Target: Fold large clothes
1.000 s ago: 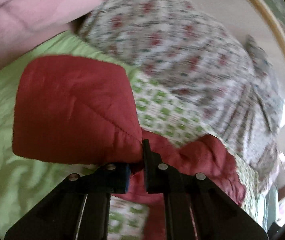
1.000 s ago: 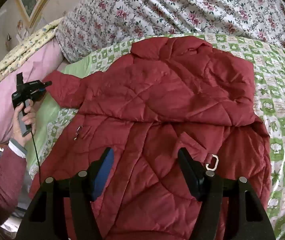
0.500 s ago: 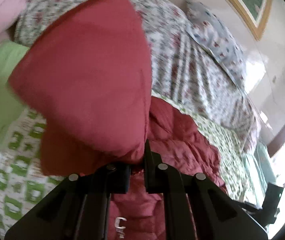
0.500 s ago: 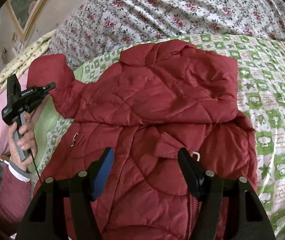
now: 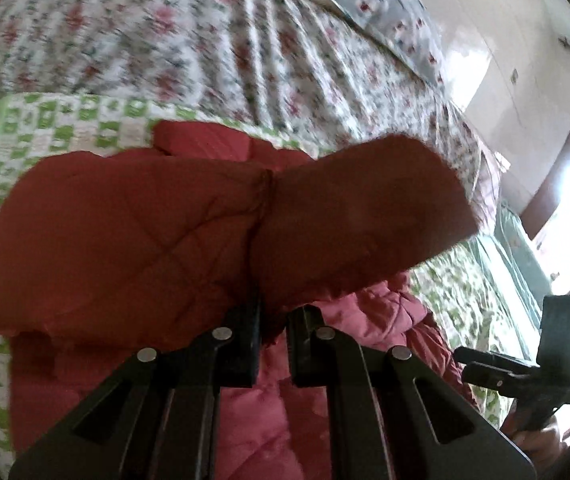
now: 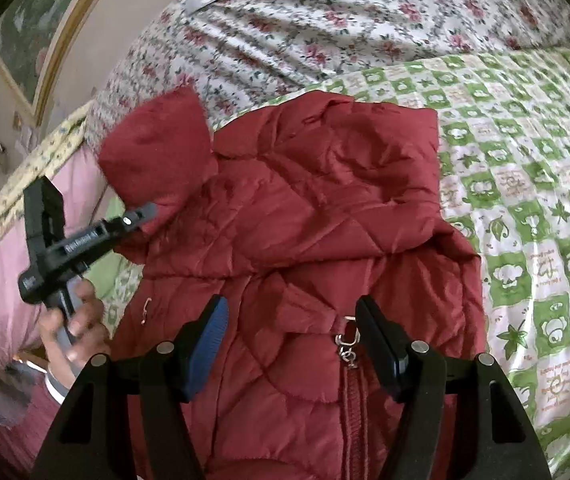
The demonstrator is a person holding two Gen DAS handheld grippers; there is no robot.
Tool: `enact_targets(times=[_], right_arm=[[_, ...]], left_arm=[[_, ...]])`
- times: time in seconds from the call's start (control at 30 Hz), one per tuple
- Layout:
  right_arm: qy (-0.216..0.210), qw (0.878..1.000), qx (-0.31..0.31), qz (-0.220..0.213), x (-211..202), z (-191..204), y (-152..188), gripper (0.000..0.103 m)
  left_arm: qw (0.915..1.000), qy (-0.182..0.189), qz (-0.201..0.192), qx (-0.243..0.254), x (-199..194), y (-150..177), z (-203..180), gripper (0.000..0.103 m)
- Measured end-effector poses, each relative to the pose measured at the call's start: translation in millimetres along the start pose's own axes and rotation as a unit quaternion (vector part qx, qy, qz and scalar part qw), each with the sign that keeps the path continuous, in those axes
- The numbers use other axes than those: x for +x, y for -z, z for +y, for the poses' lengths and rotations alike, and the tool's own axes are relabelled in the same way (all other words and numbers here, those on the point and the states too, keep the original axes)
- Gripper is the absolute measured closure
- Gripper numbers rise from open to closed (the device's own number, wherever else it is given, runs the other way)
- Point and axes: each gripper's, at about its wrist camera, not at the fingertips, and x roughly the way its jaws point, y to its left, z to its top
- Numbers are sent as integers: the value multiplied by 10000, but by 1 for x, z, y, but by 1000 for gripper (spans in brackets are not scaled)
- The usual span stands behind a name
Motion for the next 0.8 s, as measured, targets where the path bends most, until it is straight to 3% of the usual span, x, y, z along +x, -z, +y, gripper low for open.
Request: enact_targets(times=[0.27, 0.43, 0.8], right_arm=[[-169, 9995, 224, -126, 0, -12, -11, 33], [-281, 9984, 449, -221, 5, -21, -25, 33], [-995, 9871, 1255, 60, 71, -42, -66, 29]], left_arm=[[9996, 202, 181, -77, 40, 7, -31, 95], [9986, -56, 515, 120, 70, 22, -47, 95], [9970, -211, 672, 330, 77, 37, -53, 95]])
